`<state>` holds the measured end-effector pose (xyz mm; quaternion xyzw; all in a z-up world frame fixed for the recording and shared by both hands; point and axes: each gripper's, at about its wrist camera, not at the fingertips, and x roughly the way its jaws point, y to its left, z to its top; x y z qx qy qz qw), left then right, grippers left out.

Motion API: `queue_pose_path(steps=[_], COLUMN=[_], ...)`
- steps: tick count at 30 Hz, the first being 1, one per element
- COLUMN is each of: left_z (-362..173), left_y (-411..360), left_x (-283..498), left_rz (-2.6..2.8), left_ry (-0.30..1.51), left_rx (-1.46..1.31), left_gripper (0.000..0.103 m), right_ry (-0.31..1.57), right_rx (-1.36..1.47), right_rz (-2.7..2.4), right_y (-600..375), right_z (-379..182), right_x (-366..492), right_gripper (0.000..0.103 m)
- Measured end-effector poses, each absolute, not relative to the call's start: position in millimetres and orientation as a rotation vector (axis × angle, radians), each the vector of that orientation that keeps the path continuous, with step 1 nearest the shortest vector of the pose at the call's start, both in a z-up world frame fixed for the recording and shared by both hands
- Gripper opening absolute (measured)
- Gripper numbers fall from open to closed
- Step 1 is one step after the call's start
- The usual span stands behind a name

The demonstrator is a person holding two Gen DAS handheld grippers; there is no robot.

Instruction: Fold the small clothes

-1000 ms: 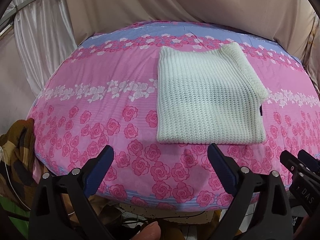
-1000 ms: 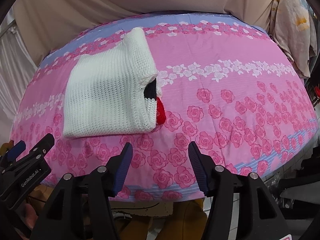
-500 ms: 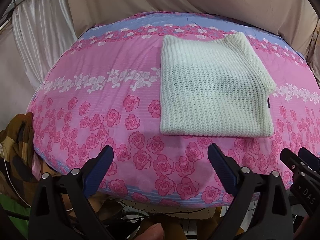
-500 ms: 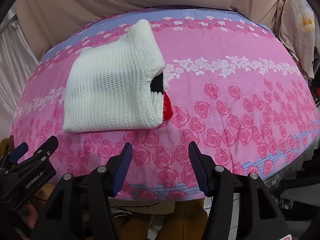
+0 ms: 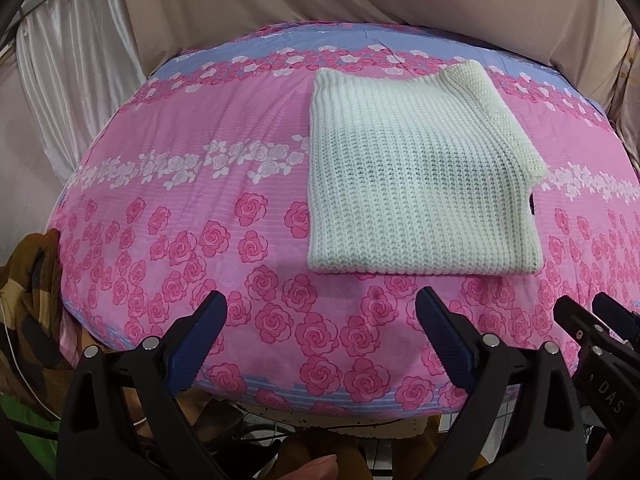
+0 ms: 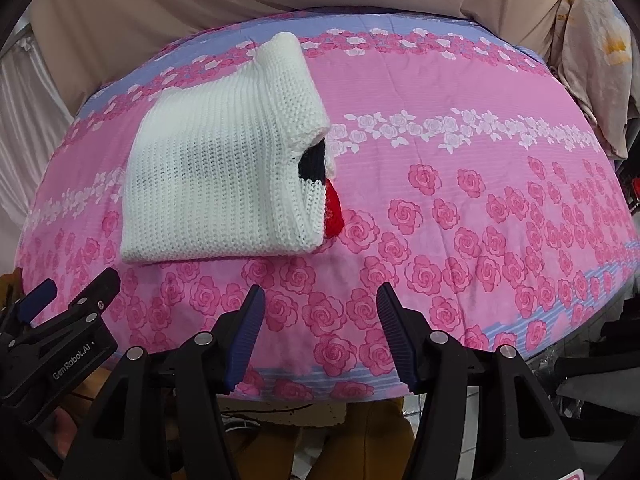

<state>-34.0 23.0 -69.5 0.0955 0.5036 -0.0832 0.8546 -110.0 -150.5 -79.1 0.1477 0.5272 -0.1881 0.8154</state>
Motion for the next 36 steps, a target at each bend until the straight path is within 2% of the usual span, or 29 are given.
queue_pose_path(steps=[36], left_z=[-73.4], left_y=[22.3], left_x=[-25.6], left_rz=[-0.167], left_ry=[1.086], left_rx=[0.184], left_gripper=[0.093], right_ry=[1.108], right_rx=[0.298], right_rz=[-0.399], right_y=[-140.5], right_z=[-74.0], right_x=[-99.8], right_gripper=[0.057])
